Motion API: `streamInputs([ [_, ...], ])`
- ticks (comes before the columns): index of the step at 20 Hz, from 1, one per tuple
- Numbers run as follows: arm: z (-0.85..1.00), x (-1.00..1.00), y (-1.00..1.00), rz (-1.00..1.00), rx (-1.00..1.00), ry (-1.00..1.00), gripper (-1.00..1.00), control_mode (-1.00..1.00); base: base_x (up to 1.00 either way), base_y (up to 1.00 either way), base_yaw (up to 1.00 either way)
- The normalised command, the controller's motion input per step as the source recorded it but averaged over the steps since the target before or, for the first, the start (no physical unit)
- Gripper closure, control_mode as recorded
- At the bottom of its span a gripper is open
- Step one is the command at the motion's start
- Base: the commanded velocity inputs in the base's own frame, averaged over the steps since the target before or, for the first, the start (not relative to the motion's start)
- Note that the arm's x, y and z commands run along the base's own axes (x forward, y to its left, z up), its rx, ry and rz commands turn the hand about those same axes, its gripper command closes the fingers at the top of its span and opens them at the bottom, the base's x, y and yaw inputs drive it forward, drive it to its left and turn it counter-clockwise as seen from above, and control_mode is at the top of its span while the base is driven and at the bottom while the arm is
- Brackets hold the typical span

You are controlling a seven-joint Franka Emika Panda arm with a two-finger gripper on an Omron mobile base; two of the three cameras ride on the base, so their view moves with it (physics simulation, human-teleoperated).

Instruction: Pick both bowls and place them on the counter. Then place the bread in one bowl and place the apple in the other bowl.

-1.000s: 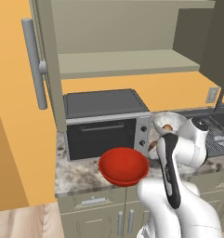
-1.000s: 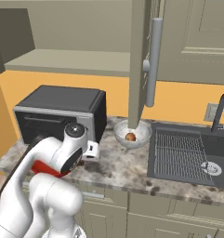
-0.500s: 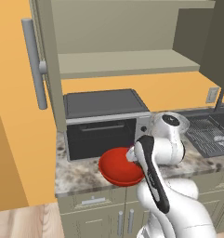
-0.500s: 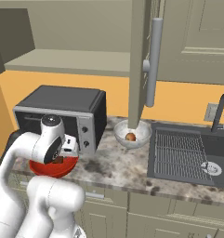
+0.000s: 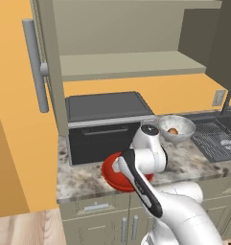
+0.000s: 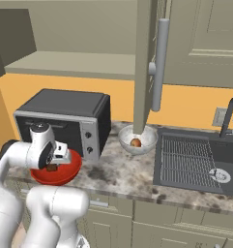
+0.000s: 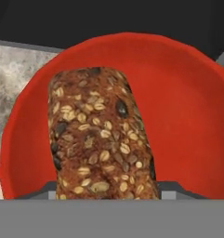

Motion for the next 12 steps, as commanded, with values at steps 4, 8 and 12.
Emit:
streamInputs([
  [4,-0.24,0.04,0.05,0.00,-0.01,0.03,1.00,-1.00,0.00,0.00,0.00],
  [8,-0.32,0.12,0.00,0.00,0.00,0.03,1.00,-1.00,0.00,0.00,0.00],
  [12,-0.20,0.06,0.00,0.00,0.00,0.02,-1.00,-1.00,0.00,0.00,0.00],
])
